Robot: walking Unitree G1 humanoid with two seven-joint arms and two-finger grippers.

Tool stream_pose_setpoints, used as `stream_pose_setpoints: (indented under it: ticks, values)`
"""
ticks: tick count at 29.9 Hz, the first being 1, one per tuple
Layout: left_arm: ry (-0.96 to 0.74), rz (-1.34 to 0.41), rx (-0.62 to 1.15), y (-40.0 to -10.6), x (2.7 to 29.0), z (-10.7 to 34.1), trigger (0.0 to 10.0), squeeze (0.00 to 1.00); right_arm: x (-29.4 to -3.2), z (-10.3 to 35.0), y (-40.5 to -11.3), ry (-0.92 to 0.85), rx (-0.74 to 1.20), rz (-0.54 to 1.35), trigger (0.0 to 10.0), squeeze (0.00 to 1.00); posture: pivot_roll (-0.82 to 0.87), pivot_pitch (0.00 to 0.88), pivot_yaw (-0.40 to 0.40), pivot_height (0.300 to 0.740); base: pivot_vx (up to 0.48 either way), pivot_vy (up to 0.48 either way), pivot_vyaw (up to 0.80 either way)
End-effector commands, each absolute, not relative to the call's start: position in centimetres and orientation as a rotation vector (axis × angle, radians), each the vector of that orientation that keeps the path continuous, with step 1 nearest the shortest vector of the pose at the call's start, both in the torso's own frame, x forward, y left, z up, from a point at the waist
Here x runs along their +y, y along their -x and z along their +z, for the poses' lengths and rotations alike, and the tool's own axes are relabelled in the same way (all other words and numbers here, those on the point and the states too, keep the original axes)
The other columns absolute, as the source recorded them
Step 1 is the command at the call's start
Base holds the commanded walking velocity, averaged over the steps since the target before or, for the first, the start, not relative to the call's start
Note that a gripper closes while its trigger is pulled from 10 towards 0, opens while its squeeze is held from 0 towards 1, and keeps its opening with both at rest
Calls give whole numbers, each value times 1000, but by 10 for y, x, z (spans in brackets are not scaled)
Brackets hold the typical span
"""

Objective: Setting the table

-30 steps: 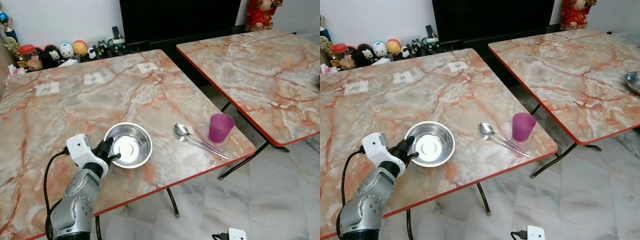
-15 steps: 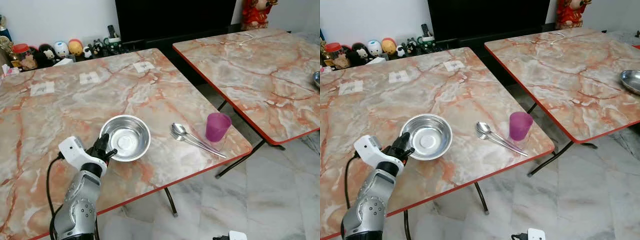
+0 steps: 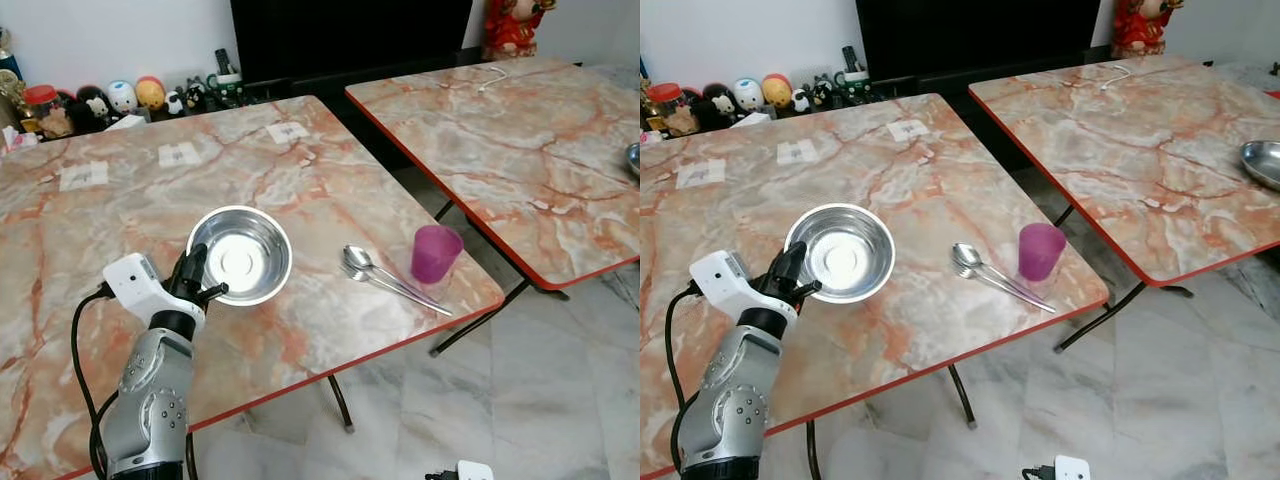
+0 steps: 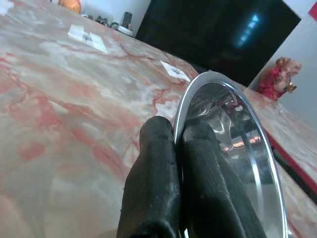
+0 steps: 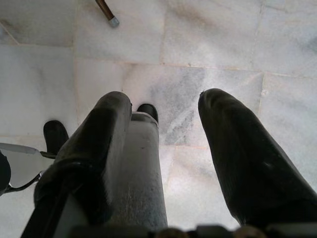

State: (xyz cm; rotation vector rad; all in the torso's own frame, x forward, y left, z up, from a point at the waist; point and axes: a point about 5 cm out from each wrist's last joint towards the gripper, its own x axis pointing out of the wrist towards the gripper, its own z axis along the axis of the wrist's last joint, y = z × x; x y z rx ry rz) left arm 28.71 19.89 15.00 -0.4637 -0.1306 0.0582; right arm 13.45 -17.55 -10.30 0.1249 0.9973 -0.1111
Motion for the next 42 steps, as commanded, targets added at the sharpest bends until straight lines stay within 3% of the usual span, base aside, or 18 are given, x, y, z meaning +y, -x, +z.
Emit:
stream_pose_setpoints:
  ticks: [1,11,30,36,39,42]
  values:
    - [446,37,-169,-287,196,158,10000,0,-177,-103,-134,-101,998,-99,10000,0,84,0,-18,740,0,-405,0]
    - [427,48,-173,-288,198,159,10000,0,-175,-103,-136,-102,993,-91,10000,0,87,0,-13,740,0,-412,720]
    - [430,93,-187,-289,206,161,10000,0,-175,-103,-136,-124,995,-106,10000,0,87,0,-16,740,0,-418,0]
    - [489,92,-242,-290,207,174,10000,0,-175,-103,-136,-117,995,-100,10000,0,86,3,-18,740,0,-416,0]
    - [497,6,-345,-295,196,207,10000,0,-175,-102,-136,-118,995,-99,10000,0,88,1,-20,740,0,-420,0]
    - [484,-23,-359,-296,192,214,10000,0,-175,-102,-136,-118,995,-98,10000,0,88,1,-20,740,0,-420,0]
